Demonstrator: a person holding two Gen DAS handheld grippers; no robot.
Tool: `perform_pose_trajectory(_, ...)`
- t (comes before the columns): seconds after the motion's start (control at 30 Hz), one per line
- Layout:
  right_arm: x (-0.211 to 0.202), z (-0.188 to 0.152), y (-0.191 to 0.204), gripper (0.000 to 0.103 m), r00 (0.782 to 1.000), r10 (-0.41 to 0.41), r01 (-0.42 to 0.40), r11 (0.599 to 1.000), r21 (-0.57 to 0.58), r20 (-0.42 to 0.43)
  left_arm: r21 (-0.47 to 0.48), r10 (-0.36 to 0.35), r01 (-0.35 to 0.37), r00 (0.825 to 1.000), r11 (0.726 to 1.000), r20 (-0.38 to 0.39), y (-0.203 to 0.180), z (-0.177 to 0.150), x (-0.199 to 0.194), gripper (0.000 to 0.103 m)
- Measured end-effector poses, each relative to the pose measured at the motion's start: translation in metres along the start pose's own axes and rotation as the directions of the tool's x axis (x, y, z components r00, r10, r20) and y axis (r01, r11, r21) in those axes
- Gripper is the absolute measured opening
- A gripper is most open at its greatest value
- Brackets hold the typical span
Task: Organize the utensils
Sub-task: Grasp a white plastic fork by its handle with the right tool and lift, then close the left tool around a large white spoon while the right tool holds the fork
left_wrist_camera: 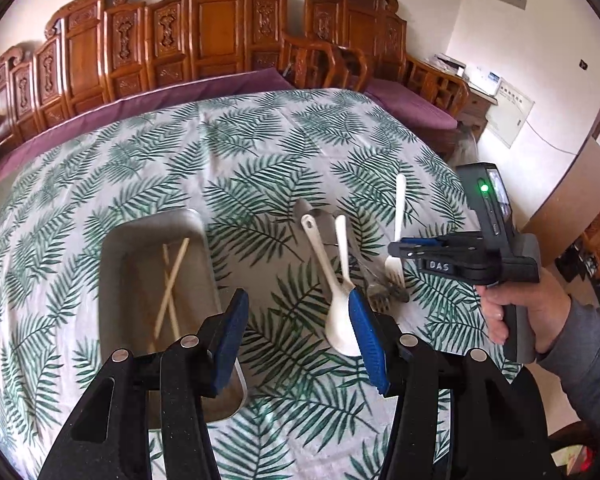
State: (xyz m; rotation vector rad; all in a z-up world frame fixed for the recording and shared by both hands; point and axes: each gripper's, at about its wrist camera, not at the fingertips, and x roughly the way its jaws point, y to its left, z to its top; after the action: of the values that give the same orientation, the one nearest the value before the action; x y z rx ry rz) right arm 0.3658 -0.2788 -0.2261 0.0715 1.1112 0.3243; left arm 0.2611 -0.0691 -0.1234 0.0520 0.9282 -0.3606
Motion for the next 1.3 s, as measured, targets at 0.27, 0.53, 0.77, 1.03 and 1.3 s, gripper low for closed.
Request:
perform_pose_trajectory(0.27, 0.001, -0.001, 0.003, 0.008, 1.0, 0.03, -0.03, 0.999, -0.019, -0.007, 0.018, -0.027, 0.028, 0.999, 0.999, -0.046, -0.017, 0.005, 0.025, 0.05)
perform_pose_trajectory(0.53, -0.032, -0.009, -0.012, 0.004, 0.998, 0.042, -0.042, 0.999, 0.005, 0.041, 0.015, -0.031, 0.033, 0.995, 0.999, -0.099, -0.023, 0.005, 0.054, 0.049)
perform_pose_trajectory(0.77, -0.055, -0.028, -0.023, 0.004, 0.999, 0.029, -0.03, 0.999, 0.013, 0.04, -0.006, -0.042, 0.042, 0.988, 0.999, -0.147, -0.031, 0.004, 0.082, 0.049)
perform_pose_trajectory(1.03, -0.069, -0.045, -0.023, 0.004, 0.998, 0.038, -0.039, 0.999, 0.017, 0.052, -0.069, -0.053, 0.039, 0.977, 0.997, -0.209, -0.024, 0.004, 0.114, 0.043)
perform_pose_trajectory(1.3, -0.074, -0.047, -0.015, 0.004, 0.997, 0.062, -0.062, 0.998, 0.01, 0.055, -0.106, -0.054, 0.025, 0.961, 0.994, -0.273, -0.023, 0.001, 0.134, 0.032)
